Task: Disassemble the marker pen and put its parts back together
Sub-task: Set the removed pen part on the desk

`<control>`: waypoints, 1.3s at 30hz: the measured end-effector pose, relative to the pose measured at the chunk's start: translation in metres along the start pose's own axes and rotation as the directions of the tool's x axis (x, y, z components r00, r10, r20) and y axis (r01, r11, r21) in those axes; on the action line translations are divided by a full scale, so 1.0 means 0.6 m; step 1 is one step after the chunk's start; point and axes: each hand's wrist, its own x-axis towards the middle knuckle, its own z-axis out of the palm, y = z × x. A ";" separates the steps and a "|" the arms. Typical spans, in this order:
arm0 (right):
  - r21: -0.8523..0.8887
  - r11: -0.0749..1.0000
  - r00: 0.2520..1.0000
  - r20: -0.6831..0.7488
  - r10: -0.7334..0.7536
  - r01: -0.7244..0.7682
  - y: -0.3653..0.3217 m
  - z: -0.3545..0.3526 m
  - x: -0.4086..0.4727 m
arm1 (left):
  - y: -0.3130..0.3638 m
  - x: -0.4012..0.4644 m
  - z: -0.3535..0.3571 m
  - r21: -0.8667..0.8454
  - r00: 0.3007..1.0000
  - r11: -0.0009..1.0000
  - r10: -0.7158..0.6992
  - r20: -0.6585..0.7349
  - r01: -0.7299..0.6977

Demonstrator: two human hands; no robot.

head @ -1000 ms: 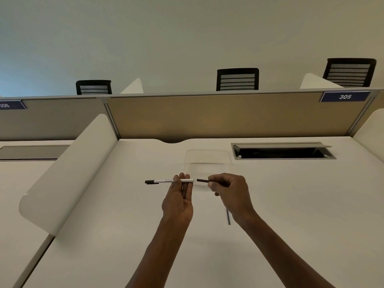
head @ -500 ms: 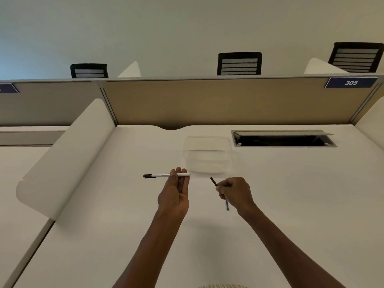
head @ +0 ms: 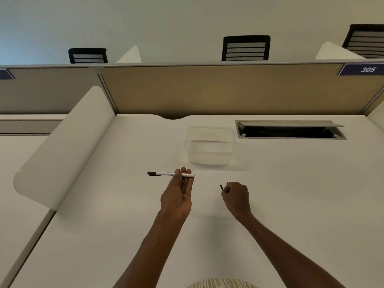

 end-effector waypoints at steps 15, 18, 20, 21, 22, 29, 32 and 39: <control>-0.094 0.993 0.990 0.129 -0.063 0.076 -0.005 0.034 -0.003 | -0.005 0.020 -0.010 0.037 0.999 0.999 -0.005 -0.038 0.006; -0.069 0.996 0.987 0.159 -0.039 0.050 -0.006 0.030 -0.001 | -0.006 0.020 -0.009 0.039 0.999 0.999 -0.010 -0.034 0.012; -0.026 0.999 0.989 0.145 -0.014 0.018 -0.006 0.027 0.002 | -0.007 0.018 -0.008 0.044 1.000 0.999 -0.012 -0.027 0.013; 0.003 1.000 0.993 0.122 -0.002 0.002 -0.006 0.024 0.003 | -0.007 0.018 -0.006 0.047 1.000 0.999 -0.014 -0.025 0.015; 0.031 0.999 0.996 0.091 0.004 -0.007 -0.006 0.020 0.006 | -0.007 0.016 -0.005 0.052 1.000 0.999 -0.015 -0.022 0.016; 0.461 0.875 0.989 0.094 0.116 -0.146 -0.021 -0.039 0.047 | -0.007 0.003 0.005 0.100 0.996 0.991 -0.090 0.029 0.086; 0.636 0.731 0.960 0.265 0.092 -0.246 -0.042 -0.076 0.060 | -0.007 -0.005 0.014 0.140 0.990 0.983 -0.130 0.054 0.121; 0.725 0.632 0.894 0.435 -0.110 -0.275 -0.081 -0.113 0.060 | -0.009 -0.016 0.024 0.250 0.978 0.955 -0.190 0.090 0.162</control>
